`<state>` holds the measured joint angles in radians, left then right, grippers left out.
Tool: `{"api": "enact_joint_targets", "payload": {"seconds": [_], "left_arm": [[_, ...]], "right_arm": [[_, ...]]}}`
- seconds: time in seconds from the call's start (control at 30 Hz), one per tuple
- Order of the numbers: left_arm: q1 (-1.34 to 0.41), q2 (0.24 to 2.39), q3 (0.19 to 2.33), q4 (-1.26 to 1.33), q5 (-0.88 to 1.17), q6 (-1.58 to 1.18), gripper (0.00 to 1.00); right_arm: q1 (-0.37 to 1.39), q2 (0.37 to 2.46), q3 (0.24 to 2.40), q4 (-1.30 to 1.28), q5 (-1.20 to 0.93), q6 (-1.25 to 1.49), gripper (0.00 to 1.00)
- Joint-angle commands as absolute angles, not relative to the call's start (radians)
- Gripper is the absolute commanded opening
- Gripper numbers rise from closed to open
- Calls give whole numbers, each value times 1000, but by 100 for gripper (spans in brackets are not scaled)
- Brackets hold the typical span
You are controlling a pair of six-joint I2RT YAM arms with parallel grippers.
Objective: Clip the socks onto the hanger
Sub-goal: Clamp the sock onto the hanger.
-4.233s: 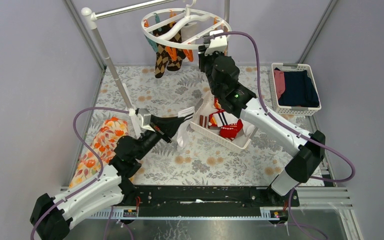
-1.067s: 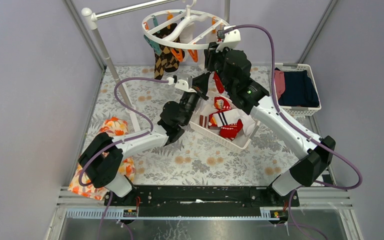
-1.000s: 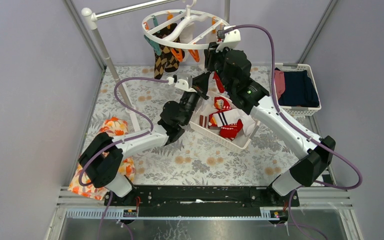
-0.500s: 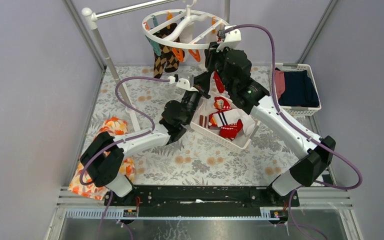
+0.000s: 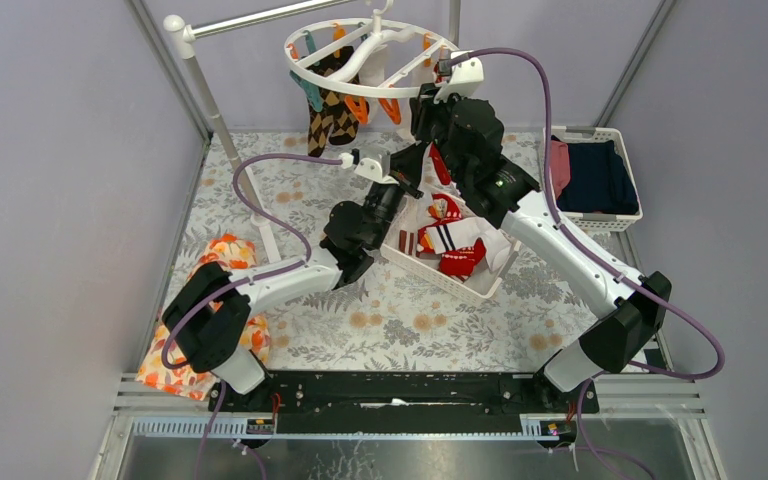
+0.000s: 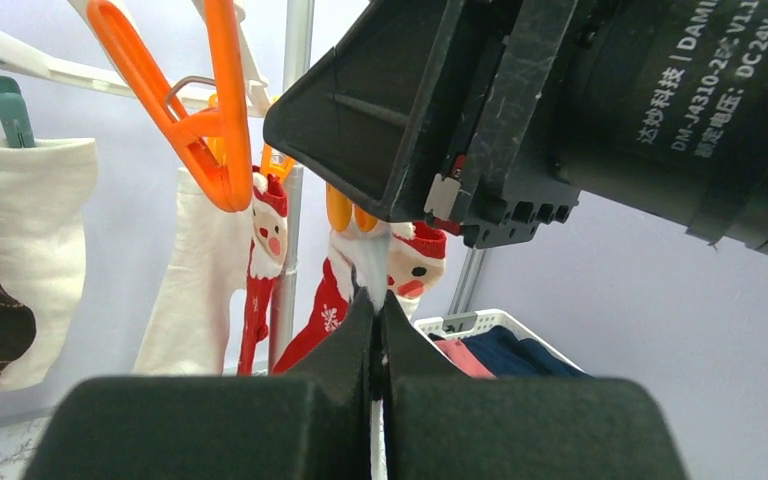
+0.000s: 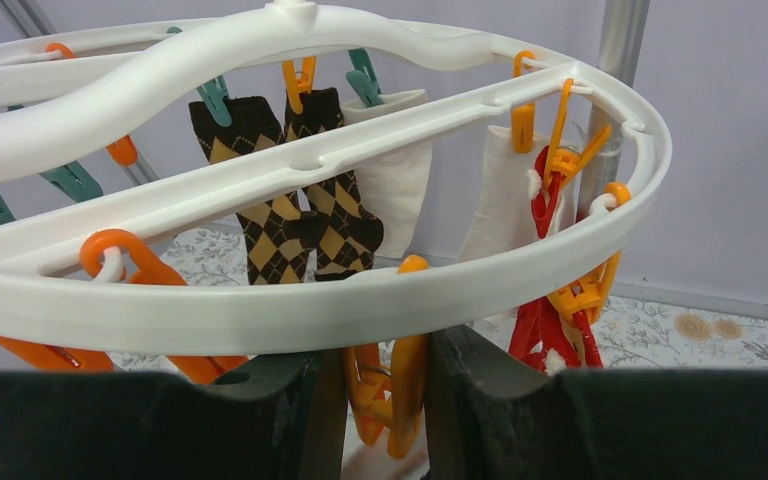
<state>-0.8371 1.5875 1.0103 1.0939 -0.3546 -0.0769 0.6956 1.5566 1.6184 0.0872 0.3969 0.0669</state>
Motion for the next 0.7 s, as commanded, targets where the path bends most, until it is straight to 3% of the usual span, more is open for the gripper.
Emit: {"api": "enact_joint_targets", "payload": {"seconds": [0.0, 0.67], "left_arm": [[-837, 1607, 1040, 1166, -348, -29, 0], [-780, 1601, 1006, 1280, -259, -65, 0]], "right_arm": [[680, 1517, 1652, 85, 385, 96, 18], [669, 1507, 1644, 69, 369, 112, 18]]}}
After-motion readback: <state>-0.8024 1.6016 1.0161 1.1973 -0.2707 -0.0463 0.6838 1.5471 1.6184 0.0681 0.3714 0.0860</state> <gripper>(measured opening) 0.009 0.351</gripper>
